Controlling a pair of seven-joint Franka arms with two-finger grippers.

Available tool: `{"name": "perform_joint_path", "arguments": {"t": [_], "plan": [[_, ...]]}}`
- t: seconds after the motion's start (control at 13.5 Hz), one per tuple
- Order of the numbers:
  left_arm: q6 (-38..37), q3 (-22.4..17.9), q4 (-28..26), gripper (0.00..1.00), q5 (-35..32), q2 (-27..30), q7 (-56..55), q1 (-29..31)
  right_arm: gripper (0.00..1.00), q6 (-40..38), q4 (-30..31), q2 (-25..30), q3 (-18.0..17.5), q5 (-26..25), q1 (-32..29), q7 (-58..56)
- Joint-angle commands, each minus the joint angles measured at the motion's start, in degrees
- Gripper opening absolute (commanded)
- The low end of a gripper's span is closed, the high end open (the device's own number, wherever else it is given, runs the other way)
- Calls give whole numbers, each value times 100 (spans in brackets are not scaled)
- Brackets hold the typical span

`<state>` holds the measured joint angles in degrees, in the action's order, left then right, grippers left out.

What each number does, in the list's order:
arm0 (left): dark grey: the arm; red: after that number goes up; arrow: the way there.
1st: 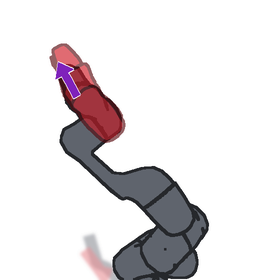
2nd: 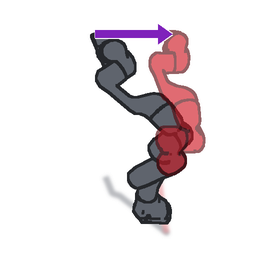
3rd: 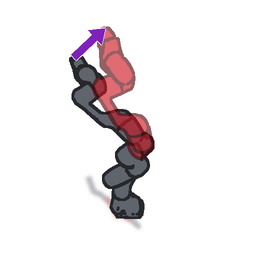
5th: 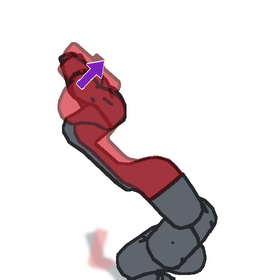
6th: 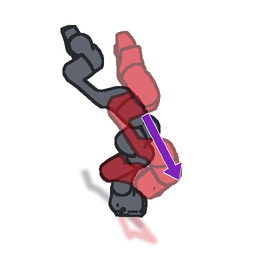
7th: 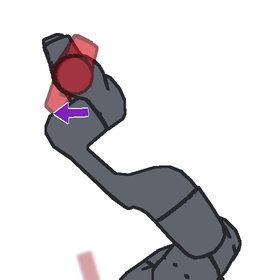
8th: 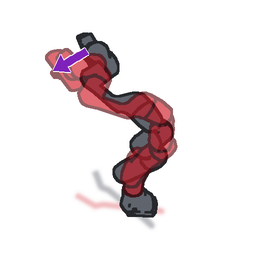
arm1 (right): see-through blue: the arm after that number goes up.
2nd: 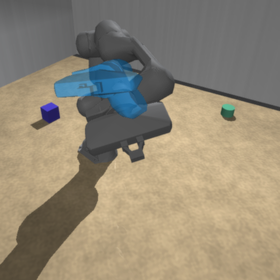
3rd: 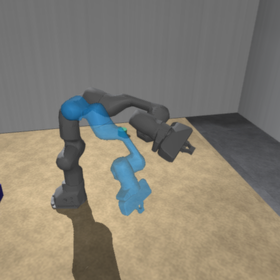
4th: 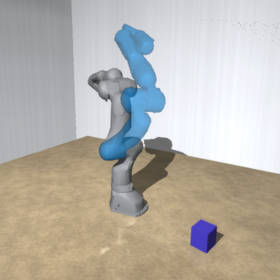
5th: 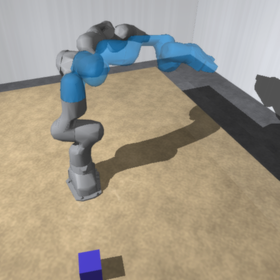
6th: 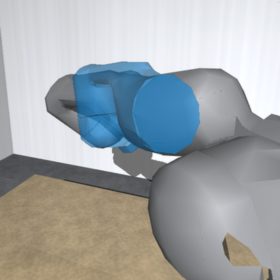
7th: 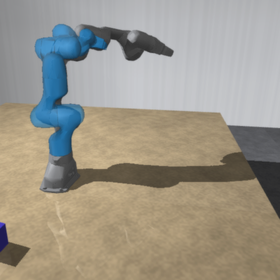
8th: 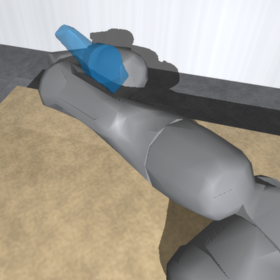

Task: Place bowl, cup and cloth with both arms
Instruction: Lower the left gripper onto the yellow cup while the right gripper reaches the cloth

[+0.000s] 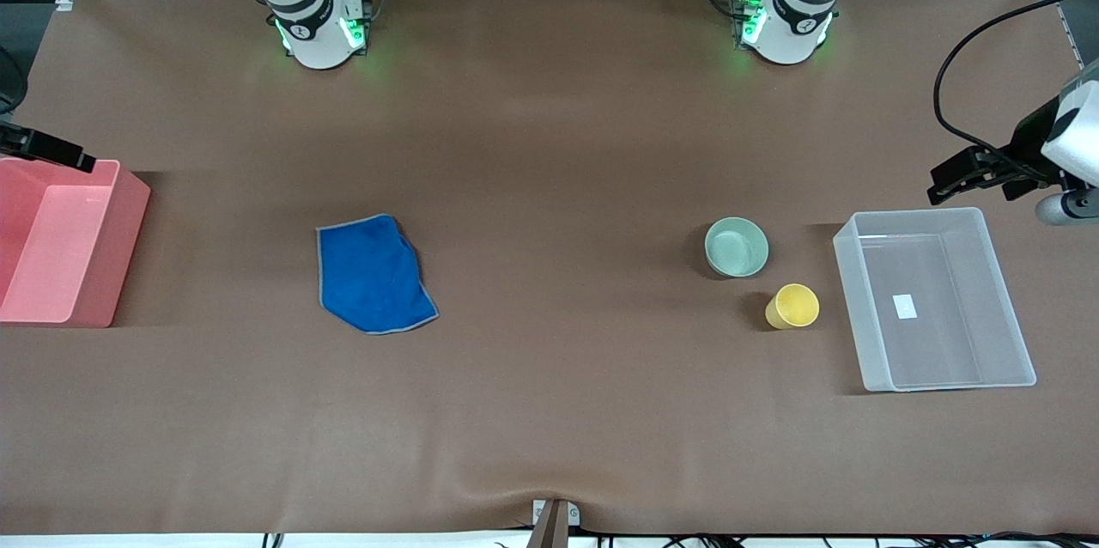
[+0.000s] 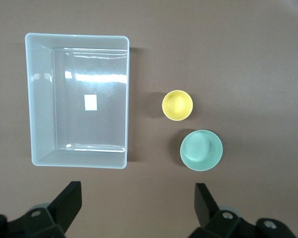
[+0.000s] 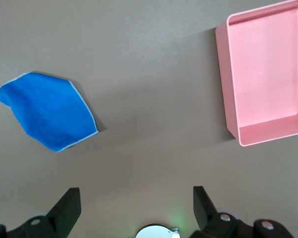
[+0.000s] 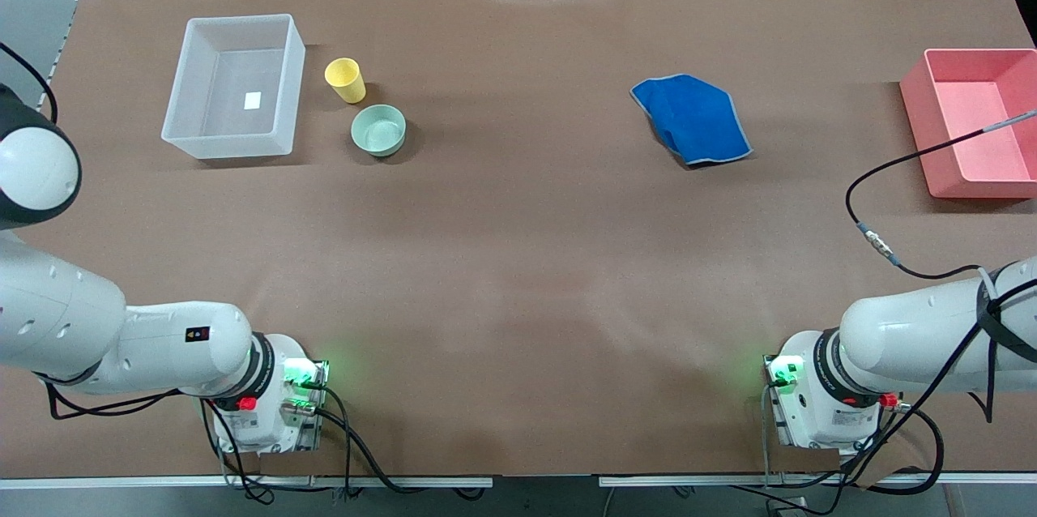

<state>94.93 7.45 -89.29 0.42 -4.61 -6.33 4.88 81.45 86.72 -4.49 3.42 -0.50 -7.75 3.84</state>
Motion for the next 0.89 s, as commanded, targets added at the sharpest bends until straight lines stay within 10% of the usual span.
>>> {"name": "perform_joint_path", "arguments": {"t": [0.0,0.81], "plan": [[209,28,43,100,-86,-285,-61,-23,100,2,2,-51,-87,50,-236,204],[1809,28,26,100,-403,-2095,-52,-242,100,99,397,-412,-87,542,-473,829]]}}
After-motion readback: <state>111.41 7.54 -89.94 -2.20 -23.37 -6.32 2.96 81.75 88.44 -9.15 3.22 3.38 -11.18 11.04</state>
